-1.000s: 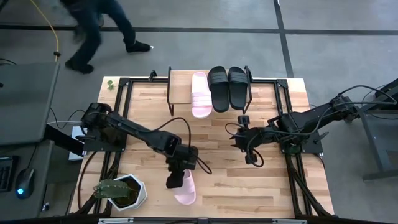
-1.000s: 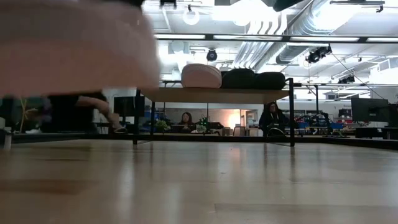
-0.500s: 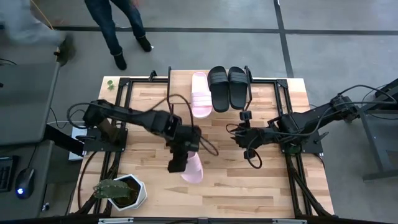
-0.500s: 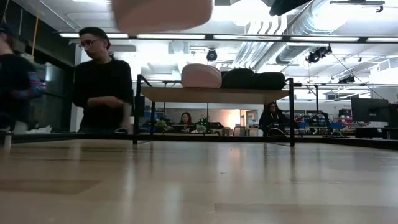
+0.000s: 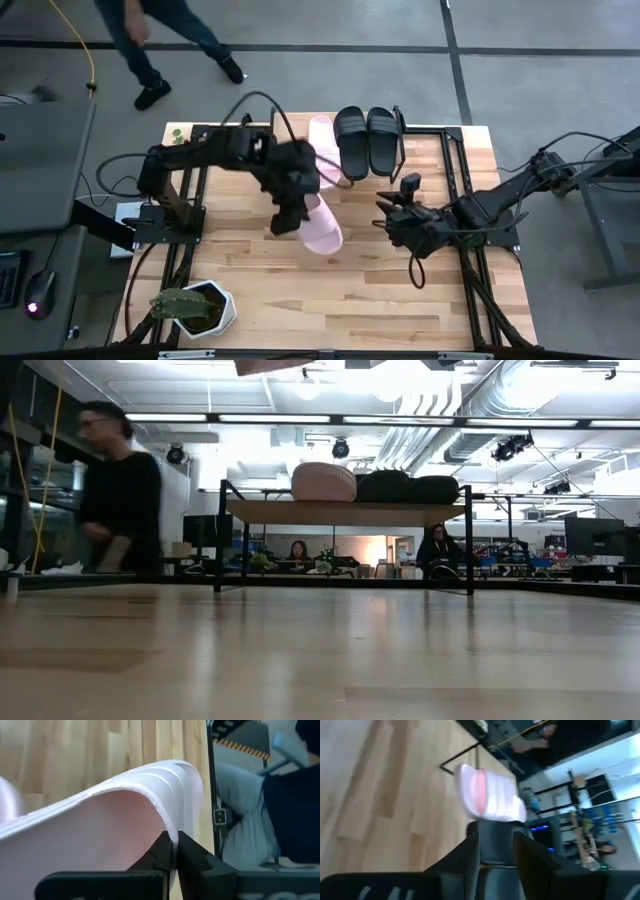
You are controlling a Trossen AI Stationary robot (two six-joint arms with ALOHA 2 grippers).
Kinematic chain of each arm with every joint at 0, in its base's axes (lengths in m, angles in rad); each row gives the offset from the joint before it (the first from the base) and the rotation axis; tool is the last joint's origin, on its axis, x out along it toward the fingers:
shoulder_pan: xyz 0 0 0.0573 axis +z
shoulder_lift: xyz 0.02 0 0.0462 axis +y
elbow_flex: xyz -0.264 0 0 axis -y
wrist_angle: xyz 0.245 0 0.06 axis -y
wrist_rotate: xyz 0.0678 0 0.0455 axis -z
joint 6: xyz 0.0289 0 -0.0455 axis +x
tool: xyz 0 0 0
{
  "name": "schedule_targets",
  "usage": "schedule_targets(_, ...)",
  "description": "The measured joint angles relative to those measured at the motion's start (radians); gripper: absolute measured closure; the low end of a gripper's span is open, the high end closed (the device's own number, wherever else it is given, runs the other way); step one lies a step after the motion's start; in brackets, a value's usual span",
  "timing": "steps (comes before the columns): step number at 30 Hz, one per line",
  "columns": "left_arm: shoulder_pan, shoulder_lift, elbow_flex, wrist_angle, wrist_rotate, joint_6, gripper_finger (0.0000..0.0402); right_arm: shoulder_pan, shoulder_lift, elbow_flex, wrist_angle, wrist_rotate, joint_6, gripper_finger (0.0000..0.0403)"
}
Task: Pick and place slides into the shelf
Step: Put the pink slide on the shelf aligned with the other pink slide
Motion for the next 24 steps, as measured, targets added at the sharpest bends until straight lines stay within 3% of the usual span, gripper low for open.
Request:
schedule_targets(9, 0.098, 0.0, 0.086, -0.044, 0.086, 0.003, 0.0397, 0.038, 0.0, 0.0, 0.086, 0.116, -0.154, 0.0292)
schedule_targets(17, 0.149, 0.0, 0.087, -0.094, 0.155, 0.018, 0.0397, 0.081, 0.002, 0.0, 0.256, 0.106, -0.382, 0.0287)
schedule_targets(24, 0.153, 0.0, 0.087, -0.101, 0.241, 0.02, 0.0397, 0.091, 0.002, 0.0, 0.374, 0.07, -0.499, 0.0239)
